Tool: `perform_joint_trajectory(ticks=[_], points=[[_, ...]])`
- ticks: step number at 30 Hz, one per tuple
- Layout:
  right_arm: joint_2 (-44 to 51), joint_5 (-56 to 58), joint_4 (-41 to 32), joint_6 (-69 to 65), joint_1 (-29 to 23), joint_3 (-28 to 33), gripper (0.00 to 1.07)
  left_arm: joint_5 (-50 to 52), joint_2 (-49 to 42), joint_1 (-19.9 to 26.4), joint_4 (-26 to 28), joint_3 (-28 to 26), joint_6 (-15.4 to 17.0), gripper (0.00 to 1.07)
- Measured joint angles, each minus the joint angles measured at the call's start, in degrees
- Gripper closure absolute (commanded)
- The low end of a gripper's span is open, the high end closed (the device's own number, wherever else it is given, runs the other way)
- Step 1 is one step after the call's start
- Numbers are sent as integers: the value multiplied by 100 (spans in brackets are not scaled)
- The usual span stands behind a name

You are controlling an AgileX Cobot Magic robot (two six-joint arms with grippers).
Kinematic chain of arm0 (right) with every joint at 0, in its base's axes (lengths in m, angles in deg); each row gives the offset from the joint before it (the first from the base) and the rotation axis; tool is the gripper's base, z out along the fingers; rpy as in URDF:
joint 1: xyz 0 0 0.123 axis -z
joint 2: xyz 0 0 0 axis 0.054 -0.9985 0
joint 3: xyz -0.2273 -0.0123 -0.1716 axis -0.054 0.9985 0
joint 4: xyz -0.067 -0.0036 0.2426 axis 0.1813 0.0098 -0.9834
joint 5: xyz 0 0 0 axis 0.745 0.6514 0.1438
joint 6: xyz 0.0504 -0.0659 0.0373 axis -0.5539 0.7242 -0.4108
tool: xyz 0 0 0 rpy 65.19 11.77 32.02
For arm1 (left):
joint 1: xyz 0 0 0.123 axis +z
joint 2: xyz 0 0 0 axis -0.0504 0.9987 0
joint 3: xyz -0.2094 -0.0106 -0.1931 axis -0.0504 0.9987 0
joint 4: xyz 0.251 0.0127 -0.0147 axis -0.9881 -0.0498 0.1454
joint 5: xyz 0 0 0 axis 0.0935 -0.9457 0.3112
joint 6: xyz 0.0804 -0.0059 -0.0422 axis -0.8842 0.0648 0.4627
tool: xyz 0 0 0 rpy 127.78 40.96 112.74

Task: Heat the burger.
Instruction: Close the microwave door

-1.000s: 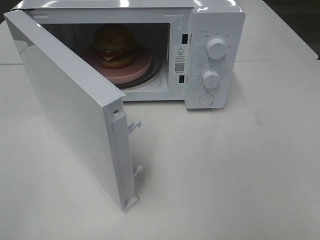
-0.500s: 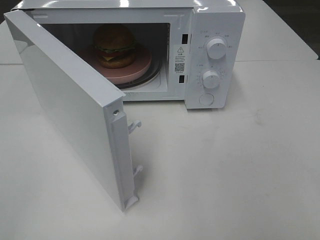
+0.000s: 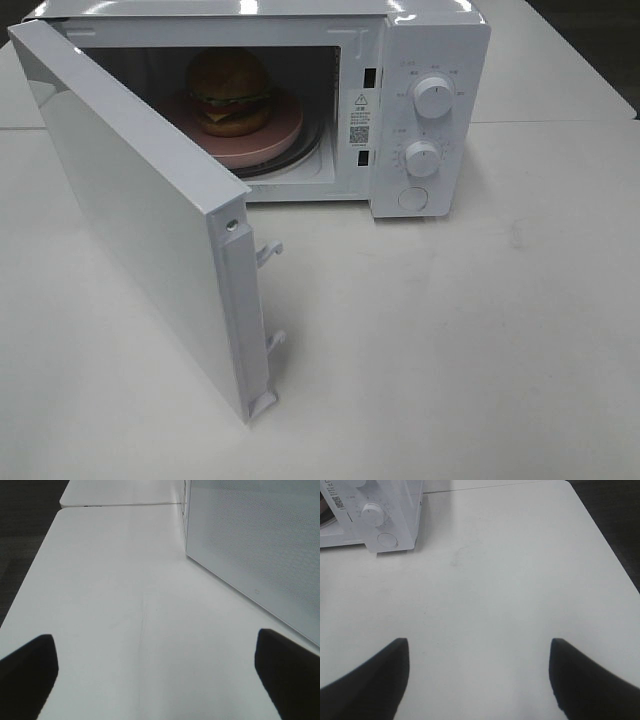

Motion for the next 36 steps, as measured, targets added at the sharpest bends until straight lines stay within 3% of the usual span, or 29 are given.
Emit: perform_joint_trajectory(ticks=[36], points=[[0,0,0,0,-195,0,34,0,0,0,0,0,0,7]])
